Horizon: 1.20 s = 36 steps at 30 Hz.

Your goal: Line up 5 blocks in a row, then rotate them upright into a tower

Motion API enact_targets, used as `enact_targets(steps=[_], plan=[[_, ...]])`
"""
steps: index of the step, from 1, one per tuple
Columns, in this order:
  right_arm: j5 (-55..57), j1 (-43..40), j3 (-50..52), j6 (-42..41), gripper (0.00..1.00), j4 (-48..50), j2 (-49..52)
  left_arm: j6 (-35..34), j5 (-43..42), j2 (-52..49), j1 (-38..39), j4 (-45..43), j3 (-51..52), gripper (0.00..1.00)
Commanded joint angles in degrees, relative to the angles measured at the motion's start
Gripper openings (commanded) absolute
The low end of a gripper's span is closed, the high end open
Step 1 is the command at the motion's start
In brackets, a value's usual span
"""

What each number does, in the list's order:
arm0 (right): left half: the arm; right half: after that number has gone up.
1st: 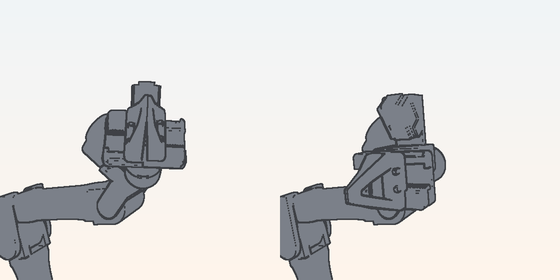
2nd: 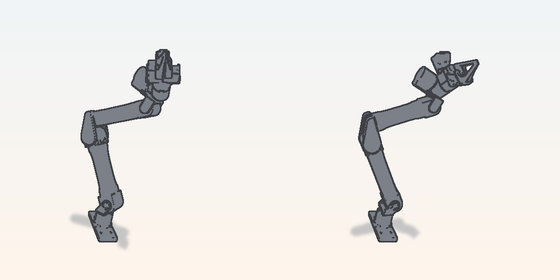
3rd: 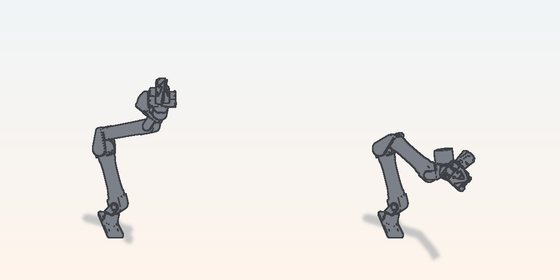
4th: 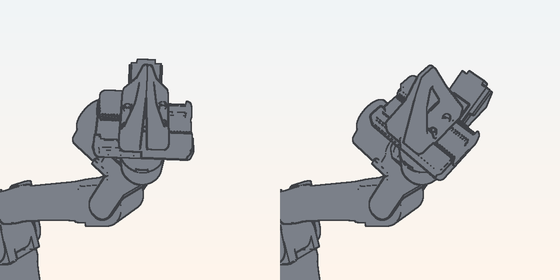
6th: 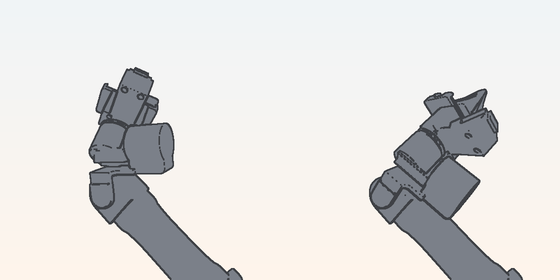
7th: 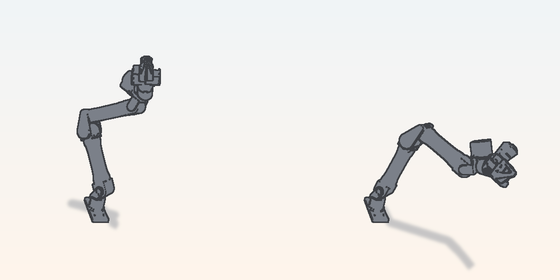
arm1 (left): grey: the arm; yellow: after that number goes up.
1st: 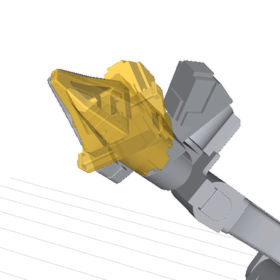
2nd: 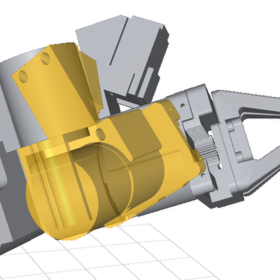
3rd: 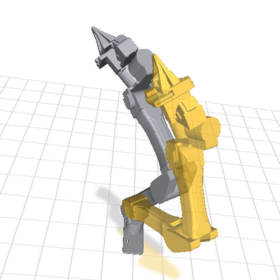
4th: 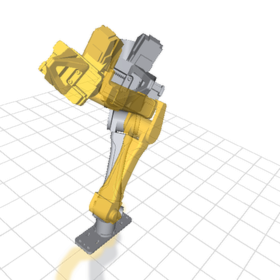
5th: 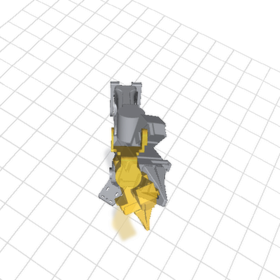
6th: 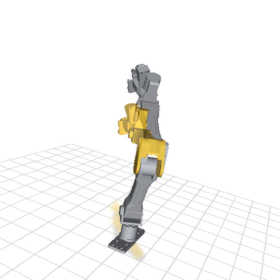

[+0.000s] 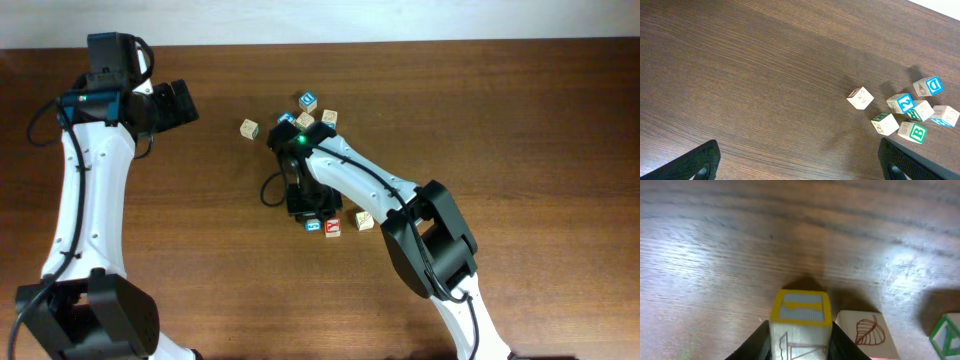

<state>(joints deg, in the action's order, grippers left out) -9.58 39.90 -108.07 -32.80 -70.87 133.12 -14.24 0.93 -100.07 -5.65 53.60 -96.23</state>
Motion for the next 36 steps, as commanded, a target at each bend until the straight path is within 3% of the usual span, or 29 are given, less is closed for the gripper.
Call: enact_targets(steps=[1,6,12,16,19,23,30,32,34,36], plan=[[-1.5,0.0,1.6,-0.7,0.4,-1.9,0.3,-0.5,0.4,0.0,-0.2,0.1,-0.8,0.99],[-1.7,-0.2,-0.7,-0.2,0.45,-4.5,0.3,-0.5,0.4,0.0,-0.2,0.1,-0.8,0.99],[4.1,-4.9,-18.1,4.0,0.45,-3.1,0.3,-0.5,0.4,0.0,-0.2,0.1,-0.8,0.99],[11.3,-7.0,-18.1,2.0,0.49,16.5,2.6,-0.5,0.4,0.0,-0.2,0.1,-0.8,0.99],[15.7,-6.8,-18.1,0.8,0.51,24.3,6.3,-0.5,0.4,0.0,-0.2,0.1,-0.8,0.99],[19.7,-7.0,-18.1,0.4,0.5,26.0,9.7,-0.5,0.4,0.0,-0.2,0.1,-0.8,0.99],[18.9,-6.9,-17.8,1.2,0.36,25.9,11.0,-0.5,0.4,0.0,-0.2,0.1,-0.8,0.99],[17.6,-6.7,-17.6,1.2,0.37,26.0,11.0,-0.5,0.4,0.0,-0.2,0.1,-0.8,0.99],[17.6,-6.1,-17.0,1.2,0.47,26.4,11.1,-0.5,0.4,0.0,-0.2,0.1,-0.8,0.99],[17.8,-5.8,-17.0,1.2,0.49,26.5,11.8,-0.5,0.4,0.0,-0.2,0.1,-0.8,0.99]])
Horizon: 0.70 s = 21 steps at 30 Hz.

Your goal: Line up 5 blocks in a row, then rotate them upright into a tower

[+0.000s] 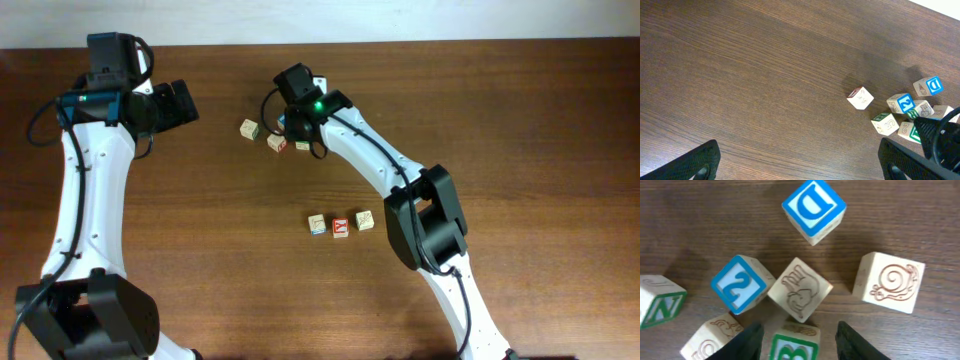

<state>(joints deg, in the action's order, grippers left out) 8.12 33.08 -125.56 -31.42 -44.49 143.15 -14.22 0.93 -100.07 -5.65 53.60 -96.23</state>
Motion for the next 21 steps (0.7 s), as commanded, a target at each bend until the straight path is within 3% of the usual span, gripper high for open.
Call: enact_targets(steps=[1,6,15,21], plan=[[0.0,1.0,0.5,-0.2,0.47,0.0,2.1,-0.5,0.4,0.0,-0.2,0.1,-0.8,0.99],[-1.0,1.0,0.5,-0.2,0.31,-2.3,2.2,-0.5,0.4,0.0,-0.2,0.1,-0.8,0.99],[-18.4,4.3,0.4,-0.7,0.29,-14.0,2.1,-0.5,0.4,0.0,-0.2,0.1,-0.8,0.99],[-19.5,9.7,0.4,-0.6,0.3,-27.5,2.1,-0.5,0.4,0.0,-0.2,0.1,-0.8,0.99]])
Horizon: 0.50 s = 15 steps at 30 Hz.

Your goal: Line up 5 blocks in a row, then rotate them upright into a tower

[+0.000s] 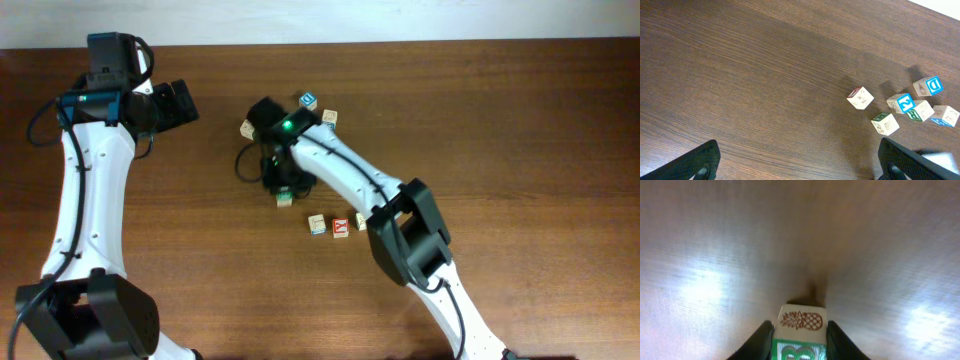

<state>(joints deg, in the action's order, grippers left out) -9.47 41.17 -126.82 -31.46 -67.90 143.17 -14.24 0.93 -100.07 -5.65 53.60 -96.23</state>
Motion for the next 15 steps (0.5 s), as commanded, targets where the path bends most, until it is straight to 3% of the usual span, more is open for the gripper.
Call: enact_targets(steps=[1,4,15], plan=[[-1.5,1.6,1.7,-0.5,0.3,-6.4,2.1,-0.5,0.4,0.0,-0.2,0.1,-0.8,0.99],[1.4,1.5,1.7,-0.5,0.31,-11.7,2.1,-0.5,0.4,0.0,-0.2,0.1,-0.8,0.99],[2.5,1.4,-1.0,-0.5,0.53,-17.2,2.1,-0.5,0.4,0.0,-0.2,0.1,-0.8,0.99]])
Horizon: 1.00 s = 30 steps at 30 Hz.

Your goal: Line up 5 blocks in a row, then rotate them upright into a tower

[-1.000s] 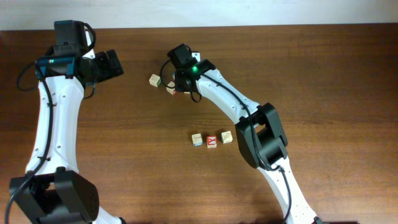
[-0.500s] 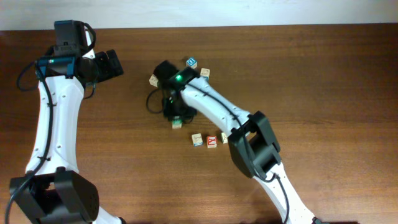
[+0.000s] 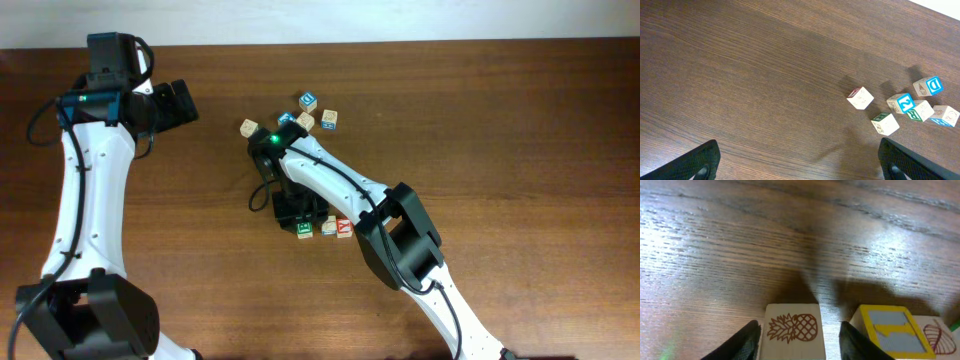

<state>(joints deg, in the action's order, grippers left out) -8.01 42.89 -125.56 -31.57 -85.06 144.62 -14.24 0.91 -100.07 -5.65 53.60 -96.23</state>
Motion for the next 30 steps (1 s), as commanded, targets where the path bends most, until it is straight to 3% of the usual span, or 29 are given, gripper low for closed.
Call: enact_targets(steps=[1,4,11,12,16,19,23,26,28,30], plan=[[1.2,-0.5,-4.0,-0.4,0.54,0.0,0.6,-0.5,0.4,0.0,-0.2,0.1,-0.8,0.99],[4.9,-2.5,-11.1,-0.2,0.58,2.6,0.6,-0.5,0.4,0.0,-0.2,0.1,-0.8,0.99],[11.5,-5.8,-9.4,-0.7,0.56,33.4,2.0,-0.5,0.4,0.0,-0.2,0.1,-0.8,0.99],[13.0,-5.8,-9.3,-4.1,0.57,36.5,2.9,-0.5,0.4,0.0,-0.2,0.1,-0.8,0.99],[13.9,-5.7,-9.3,-13.3,0.6,37.9,4.8,-0.5,0.4,0.0,-0.2,0.1,-0.8,0.99],[15.9,-5.6,-9.3,-15.7,0.61,37.8,5.2,-0.5,0.4,0.0,-0.2,0.1,-0.8,0.99],[14.4,-5.4,-9.3,-15.7,0.38,38.1,5.9,-0.5,0.4,0.0,-0.2,0.1,-0.8,0.99],[13.7,-4.7,-9.3,-15.6,0.26,37.5,5.9,-0.5,0.4,0.0,-0.2,0.1,-0.8,0.99],[13.9,-4.7,-9.3,-15.4,0.27,37.4,5.9,-0.5,0.4,0.0,-0.2,0.1,-0.8,0.99],[13.9,-4.7,-9.3,-15.4,0.43,38.1,5.9,-0.5,0.4,0.0,-0.2,0.1,-0.8,0.99]])
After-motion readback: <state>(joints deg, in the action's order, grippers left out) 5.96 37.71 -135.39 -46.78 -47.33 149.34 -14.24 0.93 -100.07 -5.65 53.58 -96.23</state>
